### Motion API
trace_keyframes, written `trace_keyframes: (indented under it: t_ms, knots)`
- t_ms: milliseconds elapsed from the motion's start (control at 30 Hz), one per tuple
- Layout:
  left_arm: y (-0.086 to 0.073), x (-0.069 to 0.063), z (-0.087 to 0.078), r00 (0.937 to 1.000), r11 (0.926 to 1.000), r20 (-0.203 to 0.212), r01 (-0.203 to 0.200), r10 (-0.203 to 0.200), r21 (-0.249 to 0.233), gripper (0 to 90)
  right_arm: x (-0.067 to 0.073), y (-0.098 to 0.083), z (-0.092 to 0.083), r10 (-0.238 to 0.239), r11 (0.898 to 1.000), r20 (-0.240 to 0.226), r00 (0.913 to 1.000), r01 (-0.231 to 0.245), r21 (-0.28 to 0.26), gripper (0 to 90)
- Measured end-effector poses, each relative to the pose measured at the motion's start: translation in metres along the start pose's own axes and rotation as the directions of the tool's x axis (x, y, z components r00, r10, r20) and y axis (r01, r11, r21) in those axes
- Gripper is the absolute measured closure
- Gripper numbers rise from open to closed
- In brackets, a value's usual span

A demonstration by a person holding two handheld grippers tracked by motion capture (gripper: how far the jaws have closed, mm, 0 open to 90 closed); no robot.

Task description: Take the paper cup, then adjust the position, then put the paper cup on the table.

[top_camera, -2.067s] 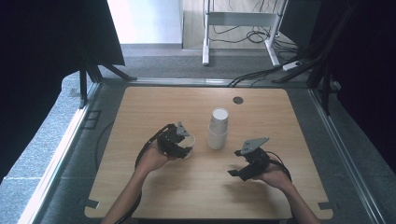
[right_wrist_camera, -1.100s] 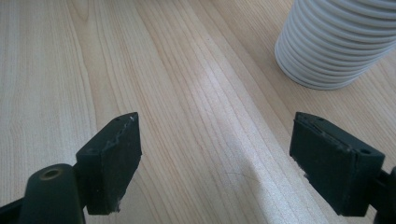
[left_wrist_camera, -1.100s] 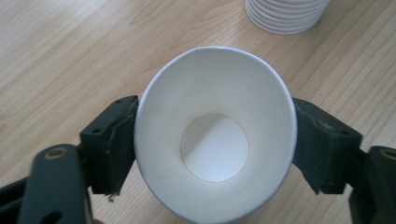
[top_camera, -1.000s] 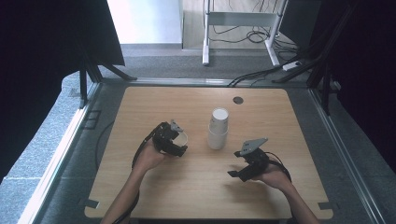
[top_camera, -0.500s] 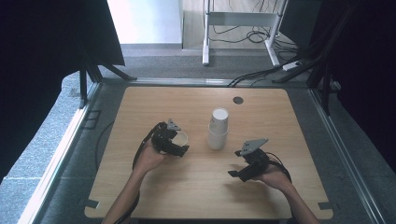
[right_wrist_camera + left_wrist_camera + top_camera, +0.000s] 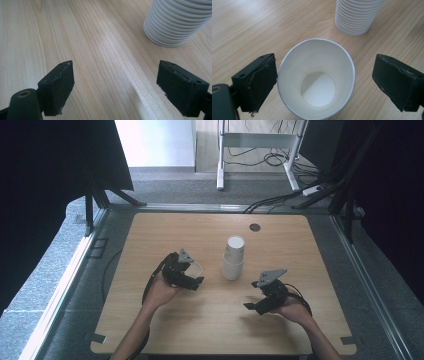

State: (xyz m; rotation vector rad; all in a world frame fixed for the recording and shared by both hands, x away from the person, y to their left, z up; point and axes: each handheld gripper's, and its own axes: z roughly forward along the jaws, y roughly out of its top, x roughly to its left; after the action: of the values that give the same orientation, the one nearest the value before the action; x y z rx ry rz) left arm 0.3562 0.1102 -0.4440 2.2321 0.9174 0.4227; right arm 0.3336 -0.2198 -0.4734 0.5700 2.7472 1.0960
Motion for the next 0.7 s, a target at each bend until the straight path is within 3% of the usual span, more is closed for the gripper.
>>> trace_keyframes:
  t_ms: [267, 700]
  knots:
    - [-0.005, -0.006, -0.011, 0.9999, 0.999, -0.002, 0.01, -0.01, -0.043, 0.3, 0.0, 0.0, -0.003, 0.006, 1.0, 0.005, 1.0, -0.006, -0.016, 14.6]
    - [-0.022, -0.013, -0.022, 0.9991, 0.9929, -0.015, 0.039, -0.041, -0.113, 0.0, 0.001, 0.001, -0.007, 0.013, 0.999, 0.03, 0.9994, -0.012, -0.035, 13.7]
